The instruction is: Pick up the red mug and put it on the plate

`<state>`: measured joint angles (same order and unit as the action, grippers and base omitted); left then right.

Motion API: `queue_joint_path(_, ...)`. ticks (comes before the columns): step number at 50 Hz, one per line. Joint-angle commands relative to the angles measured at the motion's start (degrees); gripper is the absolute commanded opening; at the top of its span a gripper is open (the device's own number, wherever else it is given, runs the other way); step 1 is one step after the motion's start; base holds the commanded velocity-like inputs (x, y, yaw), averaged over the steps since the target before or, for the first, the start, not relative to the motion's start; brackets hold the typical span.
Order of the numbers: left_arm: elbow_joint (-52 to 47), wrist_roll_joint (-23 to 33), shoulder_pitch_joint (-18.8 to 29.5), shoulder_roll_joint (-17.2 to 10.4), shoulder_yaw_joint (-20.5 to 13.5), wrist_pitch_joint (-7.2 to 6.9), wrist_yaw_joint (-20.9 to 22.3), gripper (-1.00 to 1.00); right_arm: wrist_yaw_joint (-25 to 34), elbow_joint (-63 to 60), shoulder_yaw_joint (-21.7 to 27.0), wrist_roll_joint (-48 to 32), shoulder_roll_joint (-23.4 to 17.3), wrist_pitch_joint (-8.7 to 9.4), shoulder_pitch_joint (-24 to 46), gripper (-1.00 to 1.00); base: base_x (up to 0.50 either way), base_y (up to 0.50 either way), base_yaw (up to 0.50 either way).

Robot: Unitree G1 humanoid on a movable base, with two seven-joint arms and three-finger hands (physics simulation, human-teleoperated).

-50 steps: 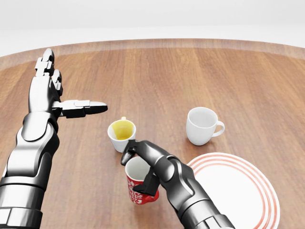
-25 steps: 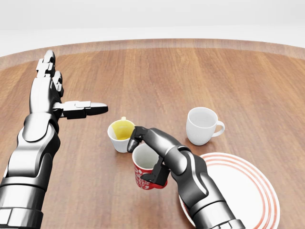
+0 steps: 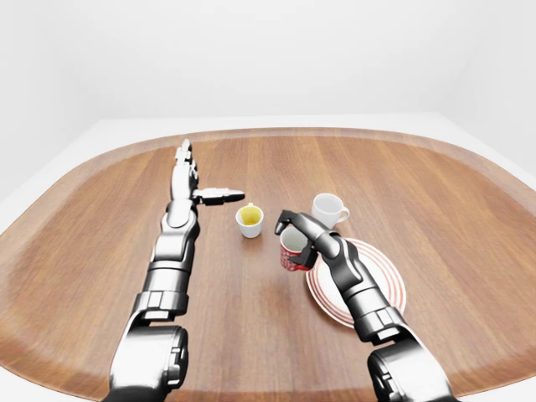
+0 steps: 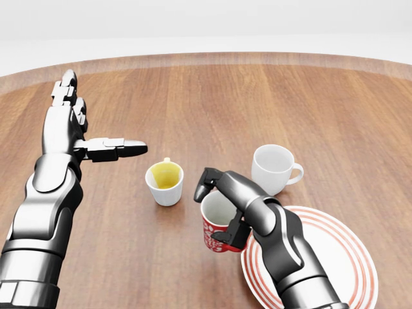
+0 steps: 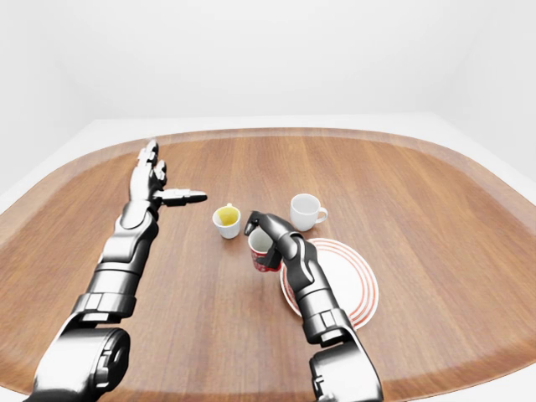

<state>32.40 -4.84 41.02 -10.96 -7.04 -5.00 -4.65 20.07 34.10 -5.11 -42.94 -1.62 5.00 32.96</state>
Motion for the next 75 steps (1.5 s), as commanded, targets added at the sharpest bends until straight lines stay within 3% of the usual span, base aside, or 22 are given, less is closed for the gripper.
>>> queue_joint_path(1, 0.3, 0.2, 0.3, 0.0, 0.1, 0.0, 0.0, 1.0, -2.1, -1.3, 1.5, -0.1, -1.9, 0.0, -1.4, -1.0, 0.0, 0.0, 0.0)
queue_joint_path(43, 0.3, 1.0, 0.2, 0.8, 0.5, 0.0, -0.2, 1.0, -5.0, 3.3, 6.8, 4.9, -10.5, 0.0, -4.4, -1.0, 0.0, 0.0, 0.0)
queue_joint_path(75, 0.5, 1.4, -0.1, 1.3, 0.8, 0.0, -0.3, 1.0, -7.3, 7.4, 9.0, 7.3, -14.6, 0.0, -4.7, -1.0, 0.0, 0.0, 0.0)
